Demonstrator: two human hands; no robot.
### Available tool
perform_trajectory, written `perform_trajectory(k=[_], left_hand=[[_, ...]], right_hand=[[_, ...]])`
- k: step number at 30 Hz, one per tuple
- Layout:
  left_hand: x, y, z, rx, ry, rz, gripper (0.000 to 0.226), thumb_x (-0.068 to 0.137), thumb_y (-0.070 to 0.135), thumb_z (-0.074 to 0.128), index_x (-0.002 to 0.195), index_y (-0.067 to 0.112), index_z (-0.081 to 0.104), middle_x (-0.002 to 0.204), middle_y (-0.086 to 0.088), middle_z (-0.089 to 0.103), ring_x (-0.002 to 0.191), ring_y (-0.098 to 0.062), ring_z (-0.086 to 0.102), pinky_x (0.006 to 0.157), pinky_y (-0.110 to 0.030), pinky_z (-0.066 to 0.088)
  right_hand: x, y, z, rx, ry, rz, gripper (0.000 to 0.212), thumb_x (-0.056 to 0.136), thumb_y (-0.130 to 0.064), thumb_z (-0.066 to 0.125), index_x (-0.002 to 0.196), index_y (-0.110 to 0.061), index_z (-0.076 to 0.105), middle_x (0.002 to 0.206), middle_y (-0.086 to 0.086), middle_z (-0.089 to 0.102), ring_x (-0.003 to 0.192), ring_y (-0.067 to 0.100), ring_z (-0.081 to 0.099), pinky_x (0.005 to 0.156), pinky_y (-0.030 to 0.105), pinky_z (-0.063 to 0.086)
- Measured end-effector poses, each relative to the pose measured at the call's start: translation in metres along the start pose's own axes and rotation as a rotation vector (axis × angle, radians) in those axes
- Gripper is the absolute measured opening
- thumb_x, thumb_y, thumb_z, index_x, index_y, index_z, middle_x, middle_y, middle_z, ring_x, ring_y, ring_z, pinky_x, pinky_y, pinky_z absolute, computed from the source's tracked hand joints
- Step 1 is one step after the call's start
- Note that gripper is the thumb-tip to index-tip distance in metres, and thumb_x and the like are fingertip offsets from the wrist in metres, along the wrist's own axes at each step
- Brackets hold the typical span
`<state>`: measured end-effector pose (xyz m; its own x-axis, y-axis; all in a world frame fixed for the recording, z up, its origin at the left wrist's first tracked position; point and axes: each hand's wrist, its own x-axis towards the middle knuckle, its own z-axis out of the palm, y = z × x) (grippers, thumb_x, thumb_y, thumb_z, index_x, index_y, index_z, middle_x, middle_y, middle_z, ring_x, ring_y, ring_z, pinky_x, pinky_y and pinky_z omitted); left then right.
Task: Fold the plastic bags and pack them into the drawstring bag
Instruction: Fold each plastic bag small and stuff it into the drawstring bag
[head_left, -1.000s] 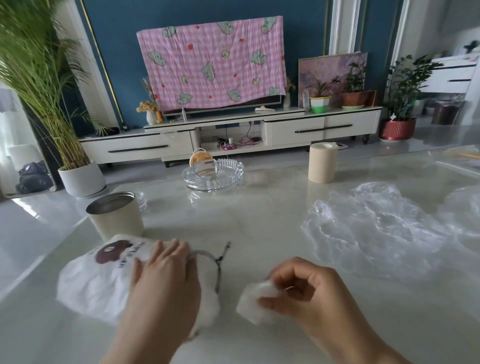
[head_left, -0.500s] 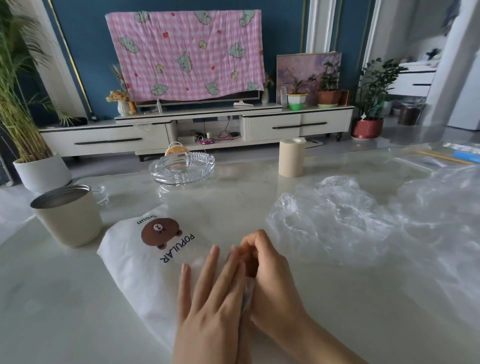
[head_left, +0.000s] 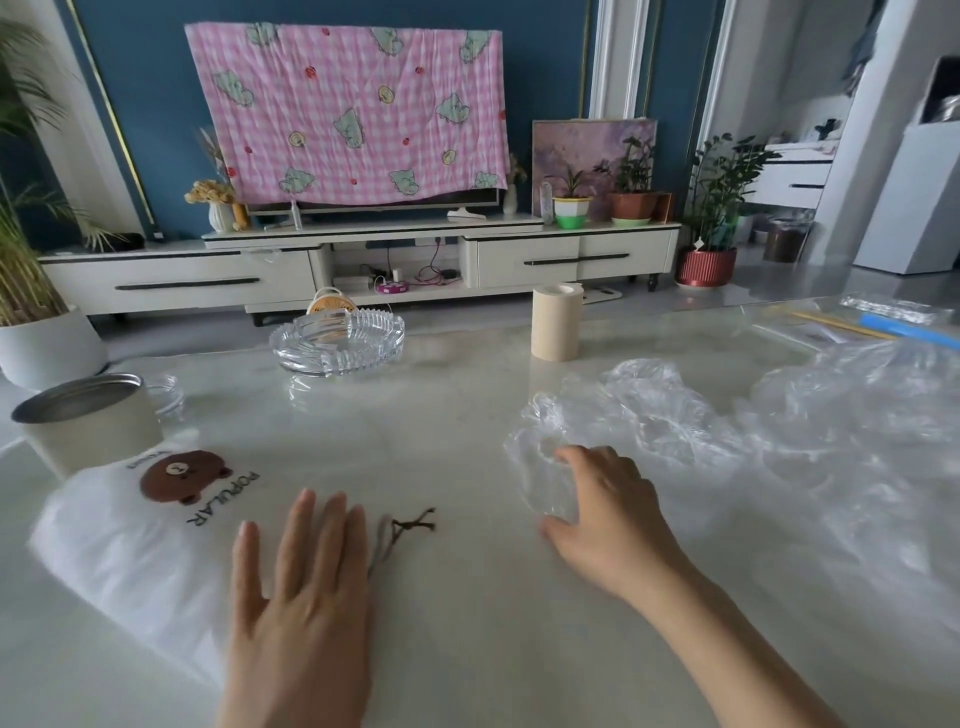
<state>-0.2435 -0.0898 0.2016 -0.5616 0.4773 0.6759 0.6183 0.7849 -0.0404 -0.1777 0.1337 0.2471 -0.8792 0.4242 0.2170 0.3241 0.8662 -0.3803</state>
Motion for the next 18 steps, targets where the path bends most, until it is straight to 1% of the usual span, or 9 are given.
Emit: perform_trajectory(k=[3, 5, 7, 9, 10, 11, 13, 15, 18], left_hand=[[0.001, -0.024, 0.006, 0.085, -0.02, -0.135, 0.056, 0.064, 0.012, 0.036, 0.109, -0.01, 0.061, 0.114, -0.025, 0.063, 0.132, -0.035, 0.026, 0.114, -0.041, -0.01], [0.002, -0.039, 0.005, 0.13, -0.053, -0.181, 0.058, 0.054, 0.01, 0.045, 0.104, -0.014, 0.062, 0.111, -0.028, 0.062, 0.119, -0.038, 0.034, 0.112, -0.037, -0.015], [0.005, -0.046, 0.002, 0.15, -0.112, -0.239, 0.062, 0.047, 0.007, 0.063, 0.105, -0.016, 0.06, 0.112, -0.03, 0.06, 0.118, -0.042, 0.034, 0.111, -0.037, -0.015], [0.01, -0.042, -0.005, 0.087, -0.073, -0.293, 0.062, 0.061, 0.022, 0.063, 0.111, -0.014, 0.057, 0.118, -0.032, 0.056, 0.124, -0.045, 0.034, 0.111, -0.038, -0.013], [0.014, -0.035, -0.01, 0.031, -0.026, -0.283, 0.059, 0.077, 0.033, 0.05, 0.116, -0.011, 0.056, 0.122, -0.032, 0.055, 0.126, -0.045, 0.036, 0.112, -0.039, -0.01], [0.018, -0.026, -0.015, -0.043, -0.002, -0.241, 0.061, 0.087, 0.04, 0.037, 0.119, -0.007, 0.056, 0.125, -0.029, 0.054, 0.128, -0.043, 0.036, 0.113, -0.04, -0.004], [0.025, -0.005, -0.024, -0.242, 0.059, -0.097, 0.06, 0.096, 0.043, 0.025, 0.123, 0.0, 0.057, 0.13, -0.02, 0.055, 0.132, -0.032, 0.035, 0.111, -0.042, 0.011], [0.027, 0.009, -0.03, -0.433, 0.089, -0.008, 0.053, 0.098, 0.039, 0.026, 0.121, 0.006, 0.061, 0.13, -0.008, 0.056, 0.132, -0.02, 0.035, 0.111, -0.035, 0.021], [0.021, 0.01, -0.02, -0.558, 0.014, 0.057, 0.042, 0.094, 0.033, 0.034, 0.111, 0.014, 0.068, 0.122, 0.003, 0.061, 0.127, -0.009, 0.041, 0.106, -0.022, 0.027]], right_hand=[[0.0, 0.0, 0.005, -0.033, 0.067, -0.019, 0.011, 0.094, -0.024, 0.043, 0.102, -0.024, 0.051, 0.109, -0.004, 0.048, 0.111, 0.019, 0.044, 0.089, 0.029, 0.03], [0.001, -0.002, 0.008, -0.04, 0.14, -0.039, 0.013, 0.094, -0.018, 0.041, 0.086, -0.023, 0.05, 0.097, -0.005, 0.052, 0.103, 0.019, 0.048, 0.085, 0.029, 0.031], [0.001, -0.004, 0.008, 0.0, 0.254, -0.058, 0.014, 0.09, -0.013, 0.051, 0.08, -0.02, 0.059, 0.092, -0.004, 0.058, 0.096, 0.022, 0.052, 0.079, 0.031, 0.032], [-0.003, -0.008, 0.005, 0.12, 0.378, -0.133, 0.011, 0.082, -0.01, 0.063, 0.073, -0.016, 0.065, 0.081, -0.003, 0.063, 0.082, 0.025, 0.056, 0.072, 0.032, 0.037], [-0.005, -0.012, 0.002, 0.194, 0.389, -0.209, 0.009, 0.08, -0.013, 0.064, 0.072, -0.017, 0.067, 0.079, -0.004, 0.064, 0.08, 0.022, 0.057, 0.072, 0.031, 0.041], [-0.01, -0.019, -0.003, 0.287, 0.33, -0.284, 0.008, 0.08, -0.018, 0.063, 0.073, -0.018, 0.069, 0.08, -0.007, 0.065, 0.081, 0.016, 0.057, 0.076, 0.027, 0.043], [-0.021, -0.033, -0.016, 0.48, 0.064, -0.403, 0.009, 0.081, -0.023, 0.066, 0.077, -0.018, 0.072, 0.085, -0.012, 0.067, 0.088, 0.002, 0.057, 0.082, 0.011, 0.039], [-0.03, -0.045, -0.023, 0.575, -0.251, -0.457, 0.003, 0.08, -0.018, 0.072, 0.08, -0.017, 0.075, 0.092, -0.013, 0.068, 0.093, -0.007, 0.058, 0.084, 0.003, 0.035], [-0.037, -0.043, -0.026, 0.481, -0.545, -0.452, 0.008, 0.081, -0.016, 0.071, 0.085, -0.019, 0.076, 0.104, -0.019, 0.066, 0.099, -0.012, 0.056, 0.091, 0.005, 0.036]])
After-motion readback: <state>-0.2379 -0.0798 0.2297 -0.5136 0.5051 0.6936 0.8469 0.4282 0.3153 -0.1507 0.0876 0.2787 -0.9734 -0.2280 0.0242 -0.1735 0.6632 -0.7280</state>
